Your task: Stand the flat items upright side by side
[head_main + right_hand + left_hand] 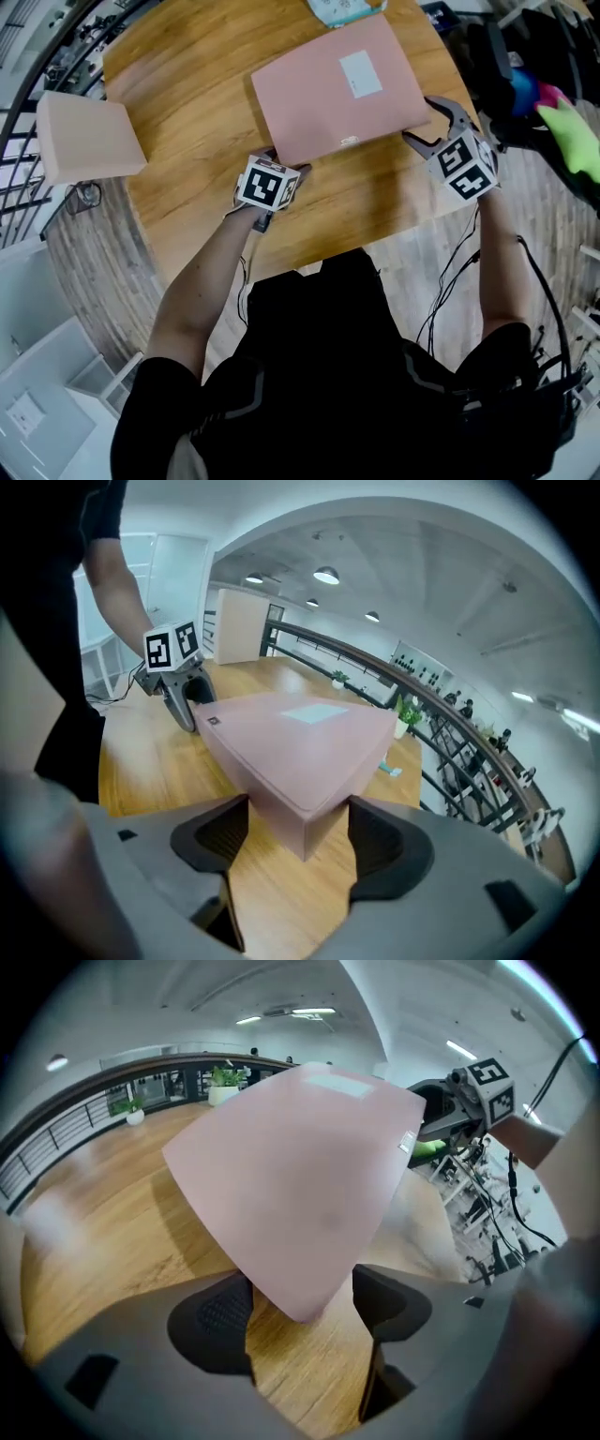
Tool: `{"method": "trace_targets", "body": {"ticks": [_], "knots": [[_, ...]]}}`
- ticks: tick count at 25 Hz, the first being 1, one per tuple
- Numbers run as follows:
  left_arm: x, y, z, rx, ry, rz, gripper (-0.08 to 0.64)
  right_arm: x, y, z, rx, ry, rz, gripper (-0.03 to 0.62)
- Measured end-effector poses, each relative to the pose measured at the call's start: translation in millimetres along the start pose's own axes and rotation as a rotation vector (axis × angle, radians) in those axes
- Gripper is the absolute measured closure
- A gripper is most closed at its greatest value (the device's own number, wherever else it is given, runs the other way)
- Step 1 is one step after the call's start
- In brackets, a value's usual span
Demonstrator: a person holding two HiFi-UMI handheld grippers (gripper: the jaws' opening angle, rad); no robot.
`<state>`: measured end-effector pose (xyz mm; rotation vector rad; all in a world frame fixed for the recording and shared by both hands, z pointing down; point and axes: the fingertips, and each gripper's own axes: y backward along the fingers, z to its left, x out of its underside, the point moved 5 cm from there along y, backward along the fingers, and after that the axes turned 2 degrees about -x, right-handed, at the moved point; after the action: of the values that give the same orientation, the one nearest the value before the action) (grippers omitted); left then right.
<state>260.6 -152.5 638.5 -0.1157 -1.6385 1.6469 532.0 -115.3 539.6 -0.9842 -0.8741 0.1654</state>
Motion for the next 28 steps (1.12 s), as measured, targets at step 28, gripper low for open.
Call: {"method": "trace_targets", "body": {"ticks": [28], "knots": [[34, -7, -16, 0.021, -0.019, 0.154, 0.213, -199, 59, 60, 0.166, 0.874, -0.005, 0.256]]}}
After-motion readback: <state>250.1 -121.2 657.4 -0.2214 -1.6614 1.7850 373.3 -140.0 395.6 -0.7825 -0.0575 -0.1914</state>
